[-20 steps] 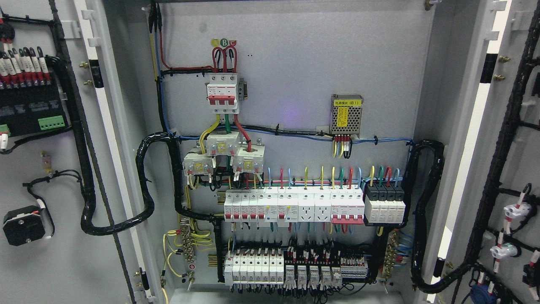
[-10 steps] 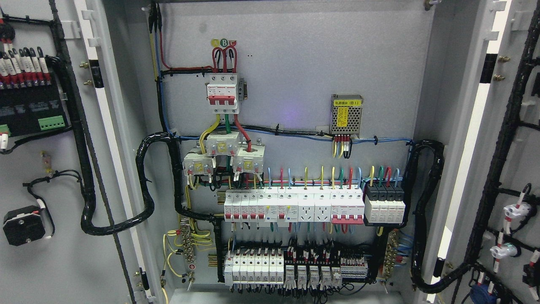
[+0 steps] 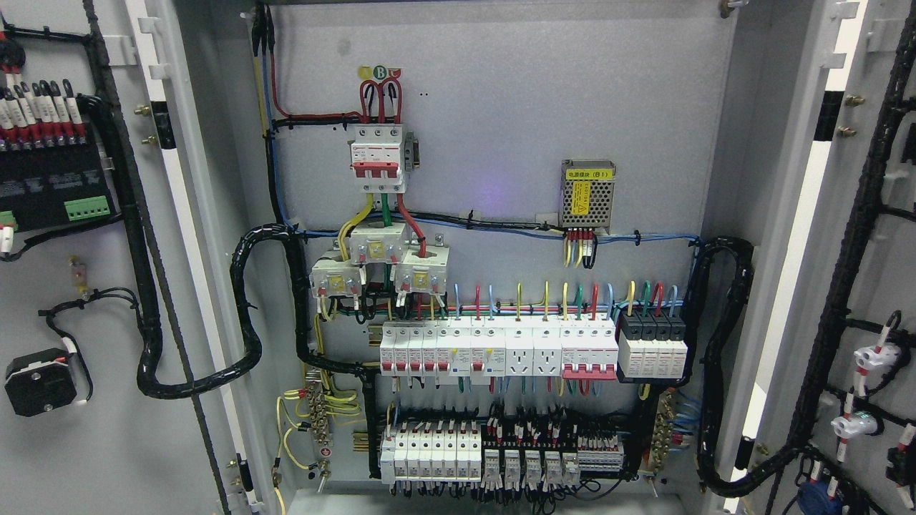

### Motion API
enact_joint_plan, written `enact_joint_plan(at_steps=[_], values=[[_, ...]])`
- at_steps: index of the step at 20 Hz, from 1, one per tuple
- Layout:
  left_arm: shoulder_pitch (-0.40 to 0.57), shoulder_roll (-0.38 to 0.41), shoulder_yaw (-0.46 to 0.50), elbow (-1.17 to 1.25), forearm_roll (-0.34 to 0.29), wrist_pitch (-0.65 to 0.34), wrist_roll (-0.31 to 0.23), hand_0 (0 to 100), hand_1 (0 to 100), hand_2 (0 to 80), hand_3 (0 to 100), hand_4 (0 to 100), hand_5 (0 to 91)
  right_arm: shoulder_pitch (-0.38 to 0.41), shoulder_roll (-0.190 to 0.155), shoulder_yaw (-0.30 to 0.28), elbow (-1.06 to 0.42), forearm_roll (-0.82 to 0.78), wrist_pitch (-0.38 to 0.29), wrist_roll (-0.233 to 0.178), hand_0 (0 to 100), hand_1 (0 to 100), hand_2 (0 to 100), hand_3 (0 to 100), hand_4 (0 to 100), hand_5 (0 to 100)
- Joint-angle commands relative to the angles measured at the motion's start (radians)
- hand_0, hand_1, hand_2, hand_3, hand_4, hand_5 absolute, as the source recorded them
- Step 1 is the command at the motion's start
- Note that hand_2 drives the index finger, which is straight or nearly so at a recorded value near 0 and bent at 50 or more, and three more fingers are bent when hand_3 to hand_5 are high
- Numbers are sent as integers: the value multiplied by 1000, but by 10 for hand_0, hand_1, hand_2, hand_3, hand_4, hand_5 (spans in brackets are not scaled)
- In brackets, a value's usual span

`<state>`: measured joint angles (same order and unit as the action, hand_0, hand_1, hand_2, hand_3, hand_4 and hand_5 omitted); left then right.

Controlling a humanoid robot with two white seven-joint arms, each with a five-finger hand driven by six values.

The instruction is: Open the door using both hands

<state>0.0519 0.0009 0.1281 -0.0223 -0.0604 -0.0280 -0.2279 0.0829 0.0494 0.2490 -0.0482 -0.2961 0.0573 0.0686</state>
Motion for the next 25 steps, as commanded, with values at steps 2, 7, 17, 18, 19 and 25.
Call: enact_joint_plan(at_steps=[2,7,17,18,19,25], values=[[0,-32,4,-15,5,-1,-2,0,0,0,0,0,0,0,7,-1,1,0,-1,0,386,0,0,0,0,0],[0,-33,4,-15,5,-1,-2,0,0,0,0,0,0,0,7,-1,1,0,-2,0,386,0,0,0,0,0],[0,-33,4,-15,5,-1,-2,0,0,0,0,0,0,5,9,-2,1,0,-5,0,386,0,0,0,0,0],[0,-33,4,-15,5,-1,-2,0,0,0,0,0,0,5,9,-2,1,0,-5,0,386,0,0,0,0,0],[0,-33,4,-15,5,-1,-2,0,0,0,0,0,0,5,13,-2,1,0,-5,0,386,0,0,0,0,0],[0,-33,4,-15,5,-1,-2,0,0,0,0,0,0,5,15,-4,1,0,-5,0,386,0,0,0,0,0]])
